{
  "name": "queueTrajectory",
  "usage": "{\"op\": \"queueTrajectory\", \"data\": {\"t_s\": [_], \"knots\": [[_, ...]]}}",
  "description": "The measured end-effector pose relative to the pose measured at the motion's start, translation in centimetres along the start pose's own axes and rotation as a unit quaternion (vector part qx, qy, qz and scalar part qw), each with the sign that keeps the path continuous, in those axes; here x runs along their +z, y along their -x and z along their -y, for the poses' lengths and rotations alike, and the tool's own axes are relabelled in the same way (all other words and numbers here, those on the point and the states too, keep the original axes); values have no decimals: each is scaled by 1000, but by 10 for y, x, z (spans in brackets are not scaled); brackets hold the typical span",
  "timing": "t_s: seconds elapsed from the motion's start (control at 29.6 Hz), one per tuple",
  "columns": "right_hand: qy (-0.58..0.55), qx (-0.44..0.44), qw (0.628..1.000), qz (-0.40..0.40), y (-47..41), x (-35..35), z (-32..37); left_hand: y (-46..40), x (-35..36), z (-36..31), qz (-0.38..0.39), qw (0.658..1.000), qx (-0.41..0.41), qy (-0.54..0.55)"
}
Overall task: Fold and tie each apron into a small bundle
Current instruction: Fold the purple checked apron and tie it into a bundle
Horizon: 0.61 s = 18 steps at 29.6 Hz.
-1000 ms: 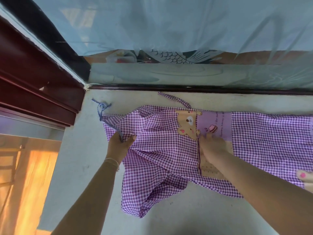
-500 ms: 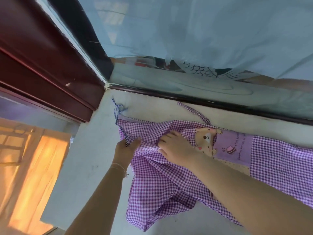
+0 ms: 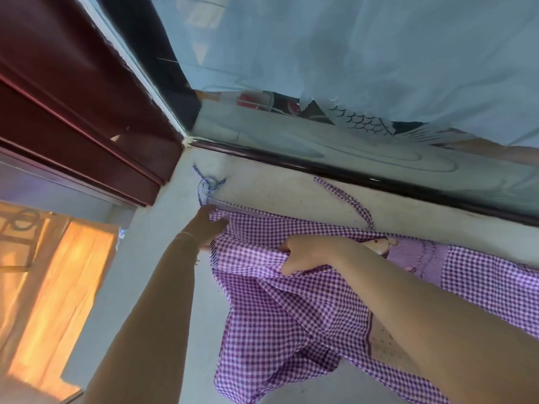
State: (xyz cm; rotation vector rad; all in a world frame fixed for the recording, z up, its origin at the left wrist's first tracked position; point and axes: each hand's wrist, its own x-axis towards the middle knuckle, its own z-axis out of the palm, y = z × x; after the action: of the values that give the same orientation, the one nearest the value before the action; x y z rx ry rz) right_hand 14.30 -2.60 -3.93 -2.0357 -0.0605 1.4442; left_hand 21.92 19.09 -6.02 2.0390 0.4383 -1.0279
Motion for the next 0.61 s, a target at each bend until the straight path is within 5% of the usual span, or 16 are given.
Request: {"op": "queueTrajectory", "data": {"t_s": [0.07,0.14,0.24,0.3,0.41,0.47,0.61], "knots": [[-18,8,1000,21,3,-2,-2,-5,-1,-1,29,995,72,71],[-94,-5,995,27,5,-6,-6,-7,-1,-6,-34,985,124,114],[-221,-15,975,30,4,-9,-10,-10,-4,-10,-122,983,133,-16],[-137,15,990,32,8,-13,-9,-10,-2,-8,-110,978,104,-142],[38,82,995,38,16,-13,-13,-11,7,-12,-118,967,119,-190],[12,88,995,47,19,-6,-22,-4,15,-23,-159,963,166,-141],[-86,38,995,13,32,14,-41,-3,23,-30,-249,945,169,131]]}}
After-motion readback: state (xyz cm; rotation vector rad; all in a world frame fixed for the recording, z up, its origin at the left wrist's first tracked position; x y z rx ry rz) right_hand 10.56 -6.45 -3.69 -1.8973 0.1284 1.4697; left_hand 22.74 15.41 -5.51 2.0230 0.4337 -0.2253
